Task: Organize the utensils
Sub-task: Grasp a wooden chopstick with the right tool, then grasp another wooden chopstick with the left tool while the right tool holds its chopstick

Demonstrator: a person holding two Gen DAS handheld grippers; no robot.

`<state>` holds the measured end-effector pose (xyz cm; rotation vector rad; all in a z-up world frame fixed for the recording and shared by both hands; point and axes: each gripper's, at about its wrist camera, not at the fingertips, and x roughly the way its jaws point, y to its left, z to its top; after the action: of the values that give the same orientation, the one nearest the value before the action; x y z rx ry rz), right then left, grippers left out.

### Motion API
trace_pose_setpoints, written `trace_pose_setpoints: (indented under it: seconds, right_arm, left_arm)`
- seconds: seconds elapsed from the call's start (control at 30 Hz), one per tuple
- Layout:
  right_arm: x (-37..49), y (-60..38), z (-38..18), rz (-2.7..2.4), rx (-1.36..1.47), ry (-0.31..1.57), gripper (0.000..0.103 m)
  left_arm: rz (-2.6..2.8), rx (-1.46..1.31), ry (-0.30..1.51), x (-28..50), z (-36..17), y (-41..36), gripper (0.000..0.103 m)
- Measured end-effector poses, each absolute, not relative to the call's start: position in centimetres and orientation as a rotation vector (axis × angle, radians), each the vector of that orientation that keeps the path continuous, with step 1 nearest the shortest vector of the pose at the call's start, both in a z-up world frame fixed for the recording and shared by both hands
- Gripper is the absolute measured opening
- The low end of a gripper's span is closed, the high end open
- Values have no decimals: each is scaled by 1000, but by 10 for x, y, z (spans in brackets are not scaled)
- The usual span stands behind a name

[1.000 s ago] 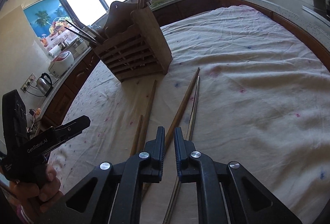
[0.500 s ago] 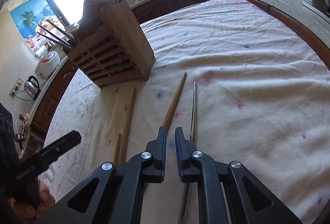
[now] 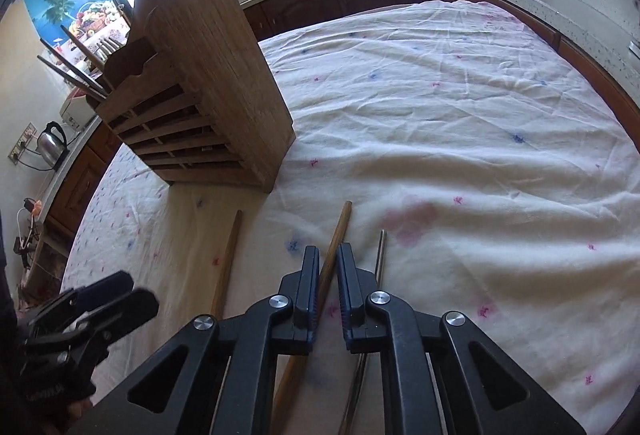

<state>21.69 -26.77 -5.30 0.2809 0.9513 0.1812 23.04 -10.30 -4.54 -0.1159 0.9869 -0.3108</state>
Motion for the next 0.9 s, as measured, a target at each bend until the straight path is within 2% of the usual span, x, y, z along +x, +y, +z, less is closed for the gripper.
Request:
trace_pose_setpoints:
  seconds: [0.17,0.23,0.3,0.37,0.43,0.5,0.63,0.8,0.9]
  right_arm:
    - [188,-279,-54,205,315,951,8]
    - [183,-282,-54,206,331,945,8]
    - [181,-282,-54,203,342,939,7]
    - [182,-281,-53,198,336,939,7]
    - [181,-280,-53,197,330,938,7]
    - [182,-280,-53,198,331,939,7]
    - [180,-280,-53,196,342,939,7]
    - [182,-269,-50,199,276,944,9]
    - [189,-262,-49,184,226,953,9]
  left_arm:
    - [-339,-46,1025,250,-52,-131,67]
    - [-344,-2,1044,254,-57,-143,54]
    - [-331,85,1020,254,-57,-155,52]
    - [-321,163,999,251,-58,-161,39]
    - [-345,185,991,247,-57,-158,20]
    - [-373,181,998,243,-55,-149,10]
    - [-400,125,1024,232,-54,-124,9]
    - [-375,40,1066,230,-53,-107,16]
    - [-351,63,1063,233,-53,-114,16]
